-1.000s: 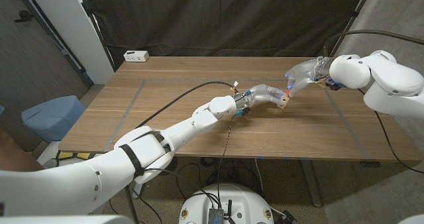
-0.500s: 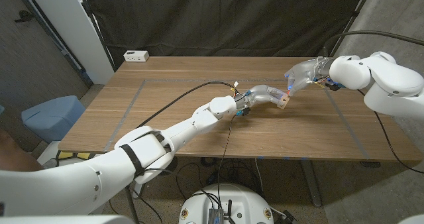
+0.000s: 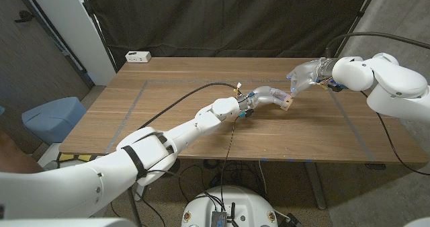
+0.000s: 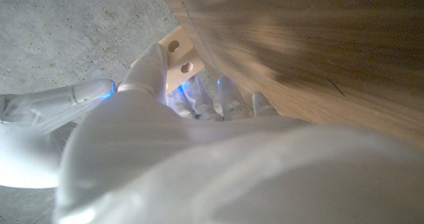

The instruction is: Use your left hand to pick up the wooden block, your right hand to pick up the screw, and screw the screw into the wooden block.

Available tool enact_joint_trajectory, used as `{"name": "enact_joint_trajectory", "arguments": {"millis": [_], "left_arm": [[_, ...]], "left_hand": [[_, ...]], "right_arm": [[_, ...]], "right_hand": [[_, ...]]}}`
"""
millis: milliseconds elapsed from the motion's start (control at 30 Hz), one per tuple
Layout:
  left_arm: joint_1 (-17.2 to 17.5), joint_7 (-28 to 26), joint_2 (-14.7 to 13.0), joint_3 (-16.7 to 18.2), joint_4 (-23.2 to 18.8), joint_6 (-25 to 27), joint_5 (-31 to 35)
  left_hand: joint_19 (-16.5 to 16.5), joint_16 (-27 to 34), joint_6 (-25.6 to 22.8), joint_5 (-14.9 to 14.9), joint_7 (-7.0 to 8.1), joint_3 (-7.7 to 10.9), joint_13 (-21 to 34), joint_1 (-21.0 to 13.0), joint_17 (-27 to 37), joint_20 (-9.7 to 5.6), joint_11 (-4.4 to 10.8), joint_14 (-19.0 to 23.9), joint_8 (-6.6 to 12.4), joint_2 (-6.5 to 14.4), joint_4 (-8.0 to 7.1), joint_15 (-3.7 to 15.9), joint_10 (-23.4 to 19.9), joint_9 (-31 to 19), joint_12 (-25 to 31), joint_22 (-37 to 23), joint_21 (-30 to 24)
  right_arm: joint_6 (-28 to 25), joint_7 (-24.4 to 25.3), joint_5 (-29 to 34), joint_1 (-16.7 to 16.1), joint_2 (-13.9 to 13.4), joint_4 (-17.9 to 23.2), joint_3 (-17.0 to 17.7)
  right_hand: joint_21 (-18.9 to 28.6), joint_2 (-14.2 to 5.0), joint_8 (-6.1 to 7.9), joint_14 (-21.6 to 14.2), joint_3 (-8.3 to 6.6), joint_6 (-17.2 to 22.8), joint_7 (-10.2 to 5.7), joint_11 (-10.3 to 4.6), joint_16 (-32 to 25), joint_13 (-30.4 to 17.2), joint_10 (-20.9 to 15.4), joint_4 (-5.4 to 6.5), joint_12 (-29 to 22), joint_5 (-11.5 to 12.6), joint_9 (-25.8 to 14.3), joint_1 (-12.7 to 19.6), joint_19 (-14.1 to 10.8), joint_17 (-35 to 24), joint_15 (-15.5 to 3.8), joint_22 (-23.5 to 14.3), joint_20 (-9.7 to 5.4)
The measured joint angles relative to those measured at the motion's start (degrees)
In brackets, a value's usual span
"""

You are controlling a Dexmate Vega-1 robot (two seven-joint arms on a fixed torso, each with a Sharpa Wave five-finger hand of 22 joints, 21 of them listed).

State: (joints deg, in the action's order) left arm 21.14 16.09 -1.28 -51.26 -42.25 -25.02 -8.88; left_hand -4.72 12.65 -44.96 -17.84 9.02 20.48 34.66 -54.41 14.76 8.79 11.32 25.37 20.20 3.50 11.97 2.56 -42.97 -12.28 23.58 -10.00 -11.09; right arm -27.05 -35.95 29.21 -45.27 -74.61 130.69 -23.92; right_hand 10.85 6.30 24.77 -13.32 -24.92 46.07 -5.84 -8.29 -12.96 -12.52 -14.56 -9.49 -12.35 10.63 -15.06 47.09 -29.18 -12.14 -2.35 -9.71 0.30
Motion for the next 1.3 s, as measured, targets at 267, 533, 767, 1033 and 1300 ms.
{"name": "enact_joint_trajectory", "arguments": {"millis": [267,533,767,1033,1300], "left_arm": [[-0.17,0.17,0.12,0.07,0.46,-0.30,-0.13],[-0.40,0.41,0.29,0.19,1.14,-0.76,-0.29],[-0.63,0.68,0.46,0.29,1.84,-1.11,-0.42],[-1.06,1.08,0.88,0.41,3.07,-1.72,-0.60],[-1.63,1.48,1.58,0.48,4.96,-2.61,-0.82]], "left_hand": [[0.00,0.00,0.00,-0.26,0.00,0.00,0.00,0.00,0.00,0.00,-0.15,0.00,0.00,0.00,0.00,0.00,-0.13,0.00,0.00,0.00,0.00],[0.00,0.00,0.00,-0.26,0.00,0.00,0.00,0.00,0.00,0.00,-0.16,0.00,0.00,0.00,0.00,0.00,-0.11,0.00,0.00,0.00,0.00],[-0.03,0.00,0.00,-0.25,0.00,0.00,-0.03,0.00,0.00,-0.03,-0.17,0.00,0.00,0.00,0.00,0.00,-0.10,0.00,0.00,0.00,0.00],[-0.31,0.00,0.00,-0.25,0.00,0.00,-0.05,0.00,0.00,-0.31,-0.17,0.00,0.00,0.00,0.00,0.00,-0.08,0.00,0.00,0.00,0.00],[-0.31,0.00,0.00,-0.24,0.00,0.00,-0.02,0.00,0.03,-0.31,-0.25,0.00,0.00,0.00,0.00,0.00,0.01,0.00,0.00,0.00,0.00]], "right_arm": [[0.12,0.00,0.28,0.25,0.40,-0.14,-0.27],[0.41,-0.19,0.49,0.51,0.63,-0.31,-0.39],[0.72,-0.29,0.75,0.74,0.94,-0.51,-0.54],[0.89,-0.30,1.12,1.07,1.52,-0.80,-0.81],[1.06,-0.30,1.18,1.43,2.27,-1.33,-1.11]], "right_hand": [[0.00,0.02,0.47,-0.30,-0.45,0.62,0.00,-0.20,0.00,0.00,-0.19,-0.02,0.00,0.00,-0.05,0.45,0.00,0.00,0.31,0.00,0.00],[0.00,-0.28,0.47,-0.50,-0.48,0.93,-0.31,-0.51,0.00,0.00,-0.50,-0.06,0.00,0.00,-0.27,0.75,-0.20,0.01,0.10,0.00,-0.20],[0.00,0.09,1.32,-0.71,-0.90,1.73,-0.31,-0.59,0.00,-0.01,-1.03,-0.05,0.00,0.00,-0.25,1.12,-0.42,0.01,-0.11,0.00,-0.41],[0.17,0.09,2.21,-1.35,-1.07,3.29,-0.21,-0.70,-0.04,-0.01,-1.75,0.12,0.00,0.00,-0.56,1.11,-0.93,-0.01,0.07,0.00,-0.50],[0.45,0.09,2.66,-2.05,-1.35,4.41,0.49,-0.69,-0.40,0.28,-3.18,0.40,-0.46,-0.01,-0.36,1.11,-1.23,-0.27,0.00,0.00,-0.81]]}}
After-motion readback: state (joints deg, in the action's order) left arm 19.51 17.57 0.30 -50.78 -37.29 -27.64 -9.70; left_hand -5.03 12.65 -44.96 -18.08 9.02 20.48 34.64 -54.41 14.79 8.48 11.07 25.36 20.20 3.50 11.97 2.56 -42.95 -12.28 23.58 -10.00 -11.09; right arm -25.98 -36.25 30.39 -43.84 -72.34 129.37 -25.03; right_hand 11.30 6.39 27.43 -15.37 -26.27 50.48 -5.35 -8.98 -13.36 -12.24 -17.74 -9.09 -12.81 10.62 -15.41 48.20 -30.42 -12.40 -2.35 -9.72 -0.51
